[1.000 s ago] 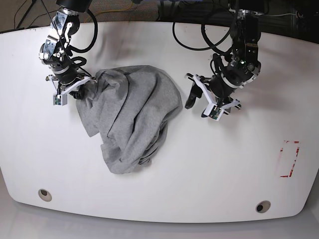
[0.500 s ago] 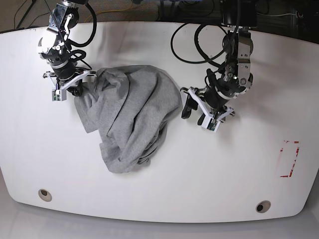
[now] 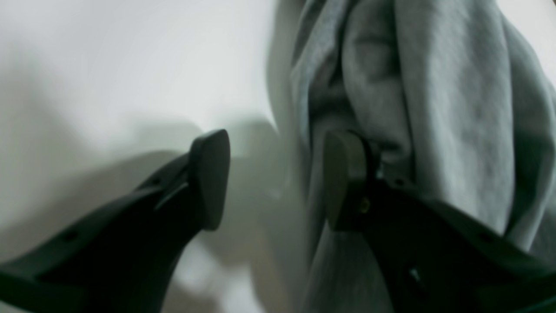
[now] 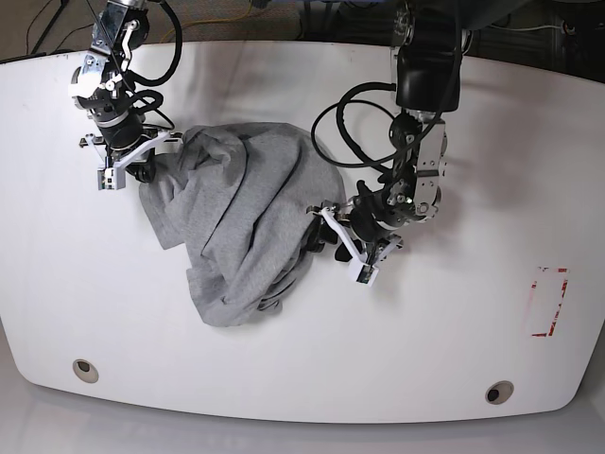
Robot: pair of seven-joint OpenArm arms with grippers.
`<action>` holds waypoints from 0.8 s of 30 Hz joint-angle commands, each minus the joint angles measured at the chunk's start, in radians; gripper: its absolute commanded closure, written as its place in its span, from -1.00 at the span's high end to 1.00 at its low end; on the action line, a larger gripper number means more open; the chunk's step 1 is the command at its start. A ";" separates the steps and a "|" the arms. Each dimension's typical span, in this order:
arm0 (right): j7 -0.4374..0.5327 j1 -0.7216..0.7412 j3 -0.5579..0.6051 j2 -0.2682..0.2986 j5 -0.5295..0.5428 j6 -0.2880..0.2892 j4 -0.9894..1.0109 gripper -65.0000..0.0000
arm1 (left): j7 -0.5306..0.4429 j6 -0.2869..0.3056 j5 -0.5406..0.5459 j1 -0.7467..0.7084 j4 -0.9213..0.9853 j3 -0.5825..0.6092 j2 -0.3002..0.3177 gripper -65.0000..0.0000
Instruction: Layout the t-shirt on the table in an organized manner, then fold the t-shirt properly
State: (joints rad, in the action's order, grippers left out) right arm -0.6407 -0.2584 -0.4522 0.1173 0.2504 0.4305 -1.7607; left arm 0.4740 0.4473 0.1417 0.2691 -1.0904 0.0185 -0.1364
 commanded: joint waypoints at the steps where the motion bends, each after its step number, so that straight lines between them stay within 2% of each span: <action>1: 0.020 0.006 0.011 0.009 0.013 0.008 -0.023 -1.00 | -0.041 0.003 0.016 0.055 0.043 0.001 -0.016 0.00; 12: 0.020 0.006 0.053 0.009 0.013 0.008 -0.023 -1.00 | -0.122 0.003 0.016 0.167 0.283 0.002 -0.021 0.00; 19: 0.020 0.008 0.059 0.009 0.013 0.008 -0.023 -1.00 | -0.151 0.003 0.016 0.206 0.364 0.002 -0.021 -0.04; 22: 0.020 0.009 0.059 0.009 0.013 0.008 -0.023 -1.00 | -0.153 0.003 0.017 0.209 0.367 0.002 -0.021 -0.21; 24: 0.020 0.009 0.059 0.009 0.013 0.008 -0.023 -1.00 | -0.153 0.003 0.017 0.209 0.367 0.002 -0.021 -0.44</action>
State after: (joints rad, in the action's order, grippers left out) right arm -0.6403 -0.2588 -0.3916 0.1165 0.2516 0.4374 -1.7611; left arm 0.3168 0.4484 0.1581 0.4549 -0.7162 0.0185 -0.1516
